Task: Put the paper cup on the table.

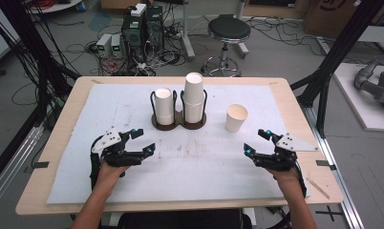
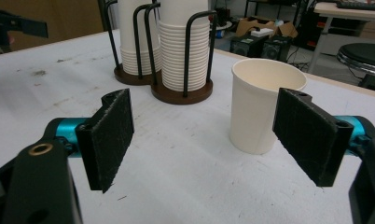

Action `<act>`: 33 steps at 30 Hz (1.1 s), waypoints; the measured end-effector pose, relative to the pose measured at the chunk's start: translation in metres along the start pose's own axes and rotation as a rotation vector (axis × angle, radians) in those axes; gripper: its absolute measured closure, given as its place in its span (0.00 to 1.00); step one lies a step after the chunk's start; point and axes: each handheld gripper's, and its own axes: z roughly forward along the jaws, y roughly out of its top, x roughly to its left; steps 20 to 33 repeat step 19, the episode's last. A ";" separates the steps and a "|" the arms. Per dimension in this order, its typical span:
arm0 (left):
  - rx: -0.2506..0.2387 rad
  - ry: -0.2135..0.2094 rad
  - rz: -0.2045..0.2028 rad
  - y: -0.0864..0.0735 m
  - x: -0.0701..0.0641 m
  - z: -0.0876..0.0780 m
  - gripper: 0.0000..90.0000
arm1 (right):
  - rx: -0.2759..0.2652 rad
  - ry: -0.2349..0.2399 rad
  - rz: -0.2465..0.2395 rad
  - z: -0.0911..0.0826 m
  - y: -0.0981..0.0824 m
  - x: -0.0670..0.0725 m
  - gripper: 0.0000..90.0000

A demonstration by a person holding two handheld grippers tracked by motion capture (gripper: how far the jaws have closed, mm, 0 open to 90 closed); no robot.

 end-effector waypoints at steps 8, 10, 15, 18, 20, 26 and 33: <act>-0.001 -0.001 -0.001 0.000 0.001 0.001 0.23 | 0.011 0.001 -0.007 0.000 -0.001 0.002 0.23; -0.003 -0.001 0.001 0.000 0.001 0.002 0.23 | 0.011 -0.001 -0.007 0.000 -0.002 0.001 0.23; -0.002 -0.001 0.001 0.000 0.002 0.002 0.23 | 0.009 -0.003 -0.008 -0.002 -0.002 0.000 0.23; -0.002 0.001 0.000 0.000 0.002 0.002 0.23 | 0.011 -0.007 -0.006 -0.001 -0.003 -0.001 0.23; -0.002 0.003 -0.004 0.000 0.003 0.002 0.23 | 0.013 -0.007 -0.007 -0.001 -0.003 -0.002 0.23; -0.002 0.003 -0.004 0.000 0.003 0.002 0.23 | 0.013 -0.007 -0.007 -0.001 -0.003 -0.002 0.23; -0.002 0.003 -0.004 0.000 0.003 0.002 0.23 | 0.013 -0.007 -0.007 -0.001 -0.003 -0.002 0.23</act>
